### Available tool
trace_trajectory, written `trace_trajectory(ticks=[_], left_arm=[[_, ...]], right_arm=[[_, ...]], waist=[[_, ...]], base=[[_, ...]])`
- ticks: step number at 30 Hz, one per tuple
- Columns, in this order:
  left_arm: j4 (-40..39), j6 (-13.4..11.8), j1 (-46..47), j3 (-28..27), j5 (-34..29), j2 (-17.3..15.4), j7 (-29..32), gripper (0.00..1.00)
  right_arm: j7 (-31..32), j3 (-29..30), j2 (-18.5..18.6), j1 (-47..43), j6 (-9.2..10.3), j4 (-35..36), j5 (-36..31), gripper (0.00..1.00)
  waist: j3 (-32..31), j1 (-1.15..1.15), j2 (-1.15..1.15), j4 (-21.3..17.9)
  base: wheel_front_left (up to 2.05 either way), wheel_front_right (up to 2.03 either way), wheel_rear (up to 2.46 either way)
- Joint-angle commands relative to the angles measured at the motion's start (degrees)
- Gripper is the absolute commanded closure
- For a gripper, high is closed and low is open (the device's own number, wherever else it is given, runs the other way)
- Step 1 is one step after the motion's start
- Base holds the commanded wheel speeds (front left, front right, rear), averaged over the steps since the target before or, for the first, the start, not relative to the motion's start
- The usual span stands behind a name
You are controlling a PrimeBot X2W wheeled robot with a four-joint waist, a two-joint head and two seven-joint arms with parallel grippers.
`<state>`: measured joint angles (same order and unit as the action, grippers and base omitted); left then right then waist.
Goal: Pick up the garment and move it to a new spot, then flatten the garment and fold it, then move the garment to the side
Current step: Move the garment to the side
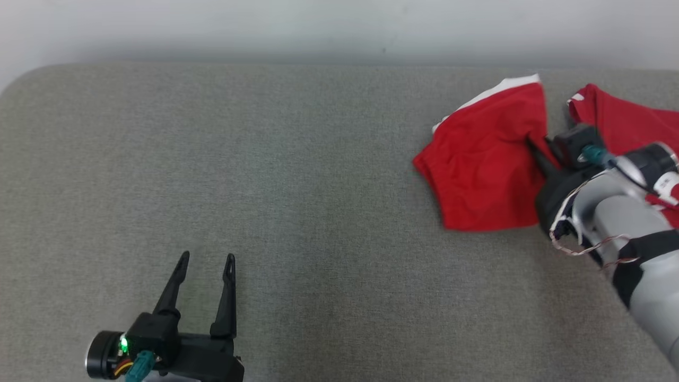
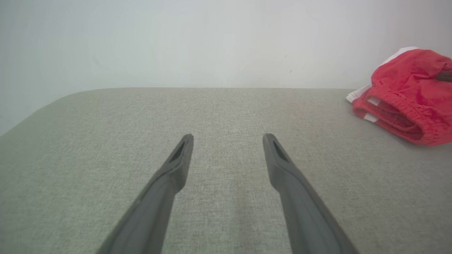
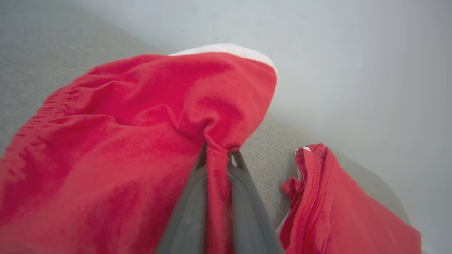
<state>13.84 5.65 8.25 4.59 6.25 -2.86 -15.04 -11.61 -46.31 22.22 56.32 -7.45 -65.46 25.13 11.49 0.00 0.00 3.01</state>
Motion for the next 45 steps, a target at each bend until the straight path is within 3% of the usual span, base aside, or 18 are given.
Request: trace_trajectory(ticks=[1,3,21,31,40,41,42,43,45], left_arm=[[-0.64,0.25,1.05,-0.39,-0.54,-0.03,-0.14,0.0],[-1.31,0.6,1.55,-0.81,-1.25,-0.04,-0.14,0.0],[-5.15,1.39,4.2,-2.76,-3.35,-1.07,-0.14,0.0],[-7.84,1.64,5.28,-3.64,-3.75,-2.29,-0.14,0.0],[-8.46,1.74,5.63,-3.91,-4.08,-2.45,-0.14,0.0],[-8.47,1.75,5.67,-3.88,-4.13,-2.42,-0.14,0.0],[-8.44,1.76,5.75,-3.82,-4.17,-2.39,-0.14,0.0],[-8.38,1.76,5.8,-3.87,-4.19,-2.35,-0.14,0.0],[-8.18,1.76,5.7,-4.02,-4.22,-2.23,-0.14,0.0]], right_arm=[[0.53,-0.79,1.38,1.26,-0.02,0.77,0.52,1.0],[1.52,-2.31,4.44,3.16,-0.02,2.07,1.39,1.0],[8.39,-6.73,19.69,11.26,-0.02,8.17,8.53,1.0],[9.7,-7.78,23.09,13.37,-0.02,4.74,8.63,1.0],[8.4,-8.07,22.05,14.91,-0.02,1.14,7.5,1.0],[7.45,-7.97,22.25,15.61,-0.01,0.61,7.07,0.88],[6.61,-7.82,22.29,16.15,-0.01,0.11,6.68,0.05],[6.27,-7.66,21.95,16.04,-0.02,-0.48,6.54,0.0],[6.12,-7.82,21.36,15.94,-0.02,-2.06,5.81,0.0]], waist=[[1.94,0.0,0.0,-1.45],[3.13,0.0,0.0,-2.02],[9.71,0.0,0.0,-6.29],[12.41,0.0,0.0,-6.67],[13.34,0.0,0.0,-6.34],[13.44,0.0,0.0,-6.25],[13.48,0.0,0.0,-6.18],[13.45,0.0,0.0,-6.13],[13.08,0.0,0.0,-6.06]], base=[[0.0,0.0,0.0],[0.0,0.0,0.0],[0.0,0.0,0.0],[0.0,0.0,0.0],[0.0,0.0,0.0],[0.0,0.0,0.0],[0.0,0.0,0.0],[0.0,0.0,0.0],[0.0,0.0,0.0]])
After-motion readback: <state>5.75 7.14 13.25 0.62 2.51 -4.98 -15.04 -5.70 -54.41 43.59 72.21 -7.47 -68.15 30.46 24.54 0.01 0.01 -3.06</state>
